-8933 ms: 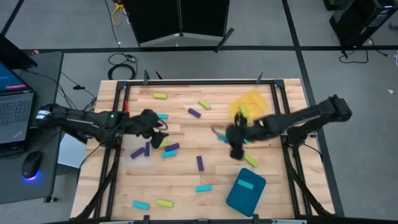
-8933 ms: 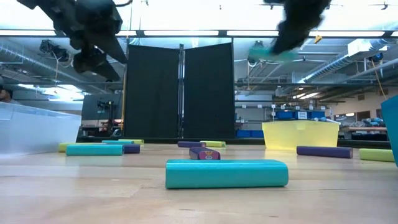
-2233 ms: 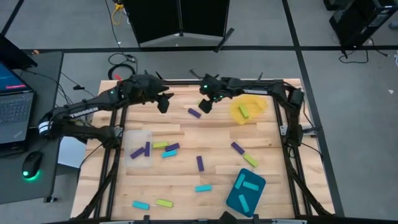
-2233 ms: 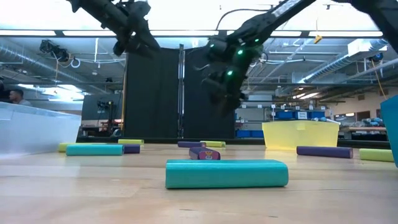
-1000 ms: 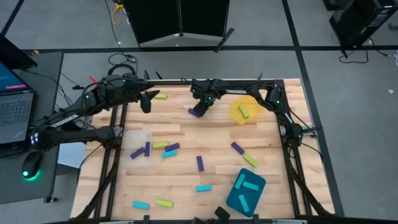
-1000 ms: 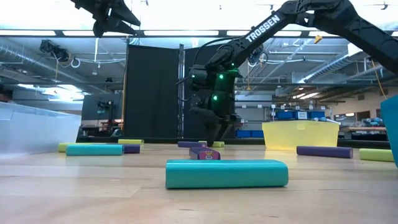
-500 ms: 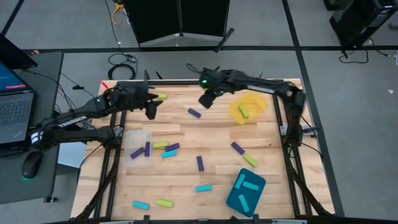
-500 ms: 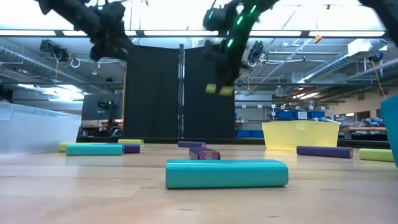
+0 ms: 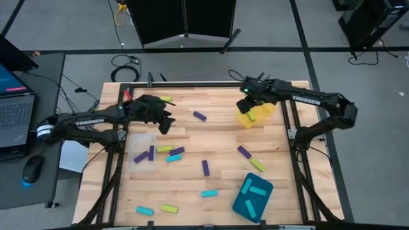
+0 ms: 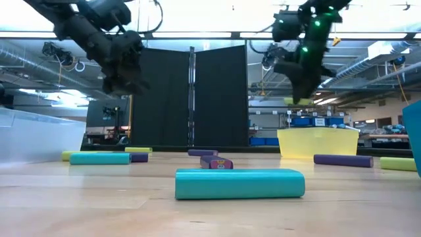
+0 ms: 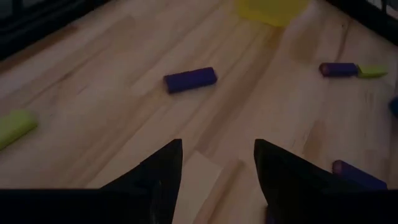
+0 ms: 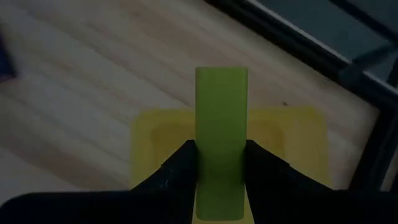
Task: Sort blocks
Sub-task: Put the green block into the yellow bin, then put the violet block into the transparent bin
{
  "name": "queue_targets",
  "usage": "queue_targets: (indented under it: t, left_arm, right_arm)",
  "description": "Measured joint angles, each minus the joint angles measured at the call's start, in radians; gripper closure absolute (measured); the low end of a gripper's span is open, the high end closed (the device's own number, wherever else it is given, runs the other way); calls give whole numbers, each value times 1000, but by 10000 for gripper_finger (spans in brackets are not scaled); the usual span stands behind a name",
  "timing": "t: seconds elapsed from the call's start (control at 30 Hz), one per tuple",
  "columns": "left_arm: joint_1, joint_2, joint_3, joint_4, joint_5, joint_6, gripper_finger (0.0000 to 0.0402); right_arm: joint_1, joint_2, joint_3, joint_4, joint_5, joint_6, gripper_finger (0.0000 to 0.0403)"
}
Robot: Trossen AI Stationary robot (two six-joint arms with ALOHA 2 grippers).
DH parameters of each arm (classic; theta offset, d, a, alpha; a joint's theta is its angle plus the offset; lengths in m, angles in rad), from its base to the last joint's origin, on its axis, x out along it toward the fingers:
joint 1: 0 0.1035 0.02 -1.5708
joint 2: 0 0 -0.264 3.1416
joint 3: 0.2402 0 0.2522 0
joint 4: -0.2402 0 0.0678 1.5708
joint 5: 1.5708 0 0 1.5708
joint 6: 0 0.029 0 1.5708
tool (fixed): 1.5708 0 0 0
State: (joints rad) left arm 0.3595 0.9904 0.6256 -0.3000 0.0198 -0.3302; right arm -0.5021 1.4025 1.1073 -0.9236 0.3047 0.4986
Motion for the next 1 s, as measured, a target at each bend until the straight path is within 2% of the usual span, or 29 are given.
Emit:
queue_targets:
  t: [0.23,0.3,0.5,0.63,0.77,1.0]
  left_arm:
    - [-2,132,63,47,0,10,196]
    - [-2,158,82,47,0,11,196]
    - [-2,269,156,46,0,79,196]
    - [-2,396,260,37,-3,181,196]
    - [-2,547,425,-52,-2,310,191]
    - [-2,797,727,-317,5,549,162]
  right_arm:
    - [-82,-2,-110,69,-16,24,288]
    - [-91,6,-127,64,-16,20,255]
    - [-86,-26,-135,108,-12,-48,110]
    - [-61,-114,-135,195,-27,-86,61]
    - [-5,-229,-134,264,-41,-101,53]
    - [145,-366,-133,311,-36,-96,72]
